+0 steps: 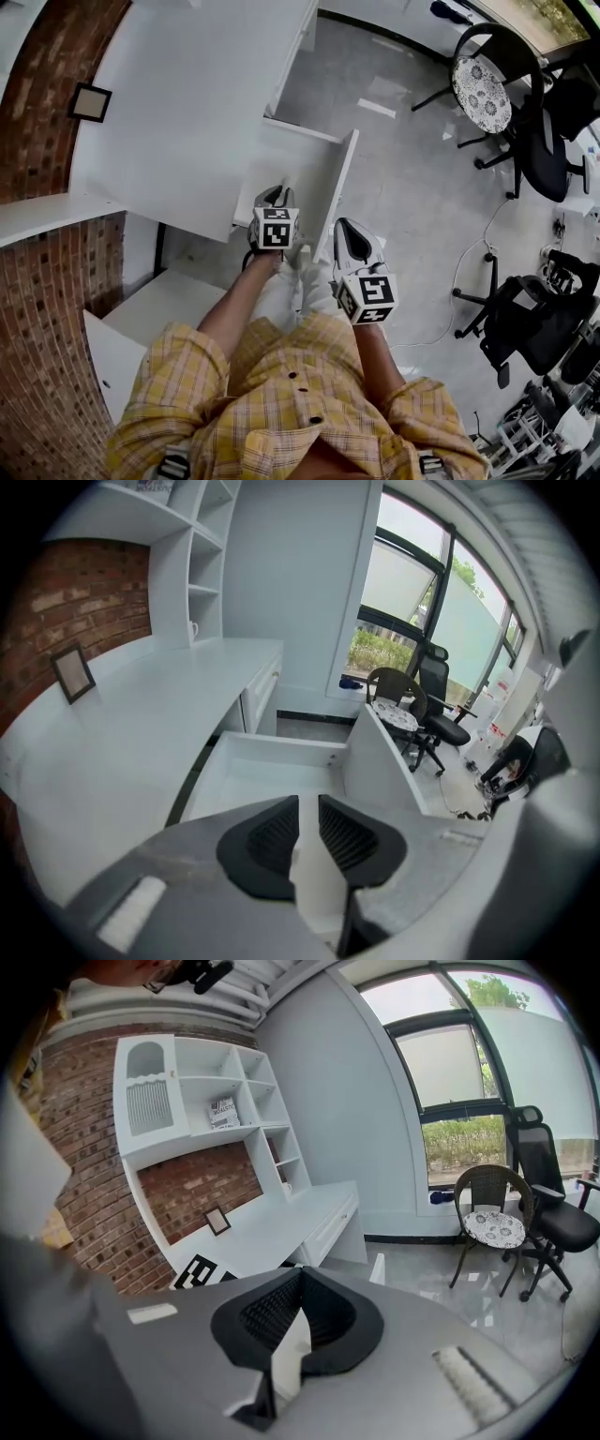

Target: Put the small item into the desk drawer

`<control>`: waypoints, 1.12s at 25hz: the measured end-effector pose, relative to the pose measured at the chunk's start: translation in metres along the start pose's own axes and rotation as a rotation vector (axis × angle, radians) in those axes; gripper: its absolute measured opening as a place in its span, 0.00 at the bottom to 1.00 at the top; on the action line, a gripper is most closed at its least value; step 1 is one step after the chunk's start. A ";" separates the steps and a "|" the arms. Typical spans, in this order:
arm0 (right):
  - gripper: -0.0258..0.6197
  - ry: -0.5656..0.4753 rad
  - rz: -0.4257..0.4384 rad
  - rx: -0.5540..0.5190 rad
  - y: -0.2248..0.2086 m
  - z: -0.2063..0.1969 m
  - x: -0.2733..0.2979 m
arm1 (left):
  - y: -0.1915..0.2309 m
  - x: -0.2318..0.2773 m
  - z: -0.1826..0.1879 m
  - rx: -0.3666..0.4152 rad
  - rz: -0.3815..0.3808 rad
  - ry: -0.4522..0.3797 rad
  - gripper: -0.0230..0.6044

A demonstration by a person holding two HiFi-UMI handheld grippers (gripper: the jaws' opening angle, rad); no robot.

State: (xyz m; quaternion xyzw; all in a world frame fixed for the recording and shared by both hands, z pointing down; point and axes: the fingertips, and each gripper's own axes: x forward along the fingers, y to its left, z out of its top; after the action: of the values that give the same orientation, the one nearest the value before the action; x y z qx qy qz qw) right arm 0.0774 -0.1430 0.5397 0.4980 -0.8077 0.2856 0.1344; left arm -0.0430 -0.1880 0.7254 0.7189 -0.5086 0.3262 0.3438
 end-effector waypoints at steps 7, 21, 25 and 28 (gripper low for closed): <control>0.04 -0.031 0.007 -0.026 0.008 0.018 -0.013 | -0.010 -0.056 0.043 -0.002 -0.008 -0.131 0.04; 0.04 -0.147 0.025 -0.064 0.050 0.069 -0.048 | -0.014 -0.181 0.098 0.002 -0.036 -0.373 0.04; 0.04 -0.182 0.026 -0.081 0.062 0.084 -0.055 | -0.014 -0.211 0.106 0.031 -0.040 -0.427 0.04; 0.04 -0.203 0.025 -0.093 0.071 0.092 -0.061 | -0.016 -0.232 0.112 0.032 -0.056 -0.469 0.04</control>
State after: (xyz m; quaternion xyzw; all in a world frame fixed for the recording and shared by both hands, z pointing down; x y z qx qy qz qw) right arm 0.0497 -0.1294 0.4124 0.5074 -0.8358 0.1975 0.0710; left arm -0.0769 -0.1590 0.4717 0.7943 -0.5489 0.1487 0.2136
